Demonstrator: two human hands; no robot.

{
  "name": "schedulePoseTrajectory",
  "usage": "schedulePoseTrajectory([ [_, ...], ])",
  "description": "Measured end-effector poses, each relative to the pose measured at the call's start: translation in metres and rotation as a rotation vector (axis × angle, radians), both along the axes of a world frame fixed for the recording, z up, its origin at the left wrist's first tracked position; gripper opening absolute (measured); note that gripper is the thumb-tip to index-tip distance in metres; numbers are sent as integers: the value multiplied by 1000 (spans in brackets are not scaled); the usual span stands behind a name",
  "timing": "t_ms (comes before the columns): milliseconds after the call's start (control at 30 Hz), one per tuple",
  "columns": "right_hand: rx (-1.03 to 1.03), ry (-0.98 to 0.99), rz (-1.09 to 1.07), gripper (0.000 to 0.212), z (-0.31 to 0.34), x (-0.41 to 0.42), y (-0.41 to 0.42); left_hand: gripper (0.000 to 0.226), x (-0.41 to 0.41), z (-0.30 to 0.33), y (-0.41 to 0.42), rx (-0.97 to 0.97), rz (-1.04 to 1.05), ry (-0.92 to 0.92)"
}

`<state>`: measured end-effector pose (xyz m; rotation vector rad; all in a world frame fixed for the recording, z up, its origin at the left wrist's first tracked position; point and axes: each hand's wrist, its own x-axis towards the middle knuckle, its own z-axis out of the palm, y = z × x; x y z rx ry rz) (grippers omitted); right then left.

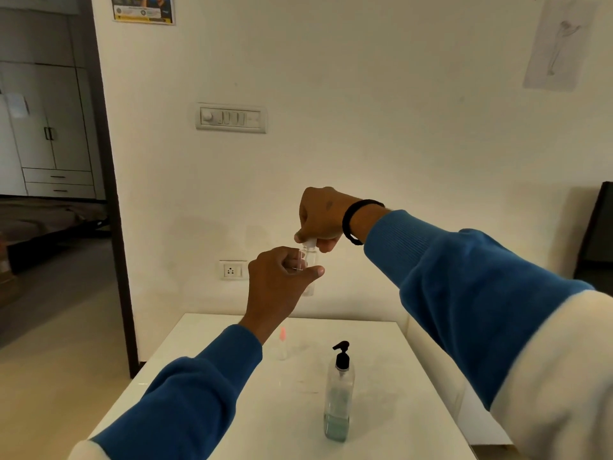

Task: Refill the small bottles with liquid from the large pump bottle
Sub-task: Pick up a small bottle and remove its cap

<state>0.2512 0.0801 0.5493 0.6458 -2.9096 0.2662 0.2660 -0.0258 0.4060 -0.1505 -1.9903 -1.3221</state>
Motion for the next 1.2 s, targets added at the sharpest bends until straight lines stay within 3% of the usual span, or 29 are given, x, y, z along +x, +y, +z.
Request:
schedulePoseTrajectory([
  [100,45,-41,36,13,4,2,-1,35,1,-1,2,-12,-2,1],
  [200,76,-115,82,25,8,8,0,38,2,-6,1,-24,-3,3],
  [300,-6,-66,55,28,6,8,3,38,3,-6,-1,-12,-17,0],
  [567,26,-61,41,11,1,4,0,38,3,-7,0,-36,-9,-19],
  [800,-4,-85,36,29,-1,2,0,34,3,-11,-1,-12,0,-35],
  [967,35,-15,27,20,-8,-1,1,30,5,-9,3,-26,-8,-40],
  [1067,77,-76,62,9,-5,4,2,30,5,-12,3,-15,-23,-44],
  [1200,59,-82,66,26,-4,4,1,31,3,-13,1,-10,9,-40],
])
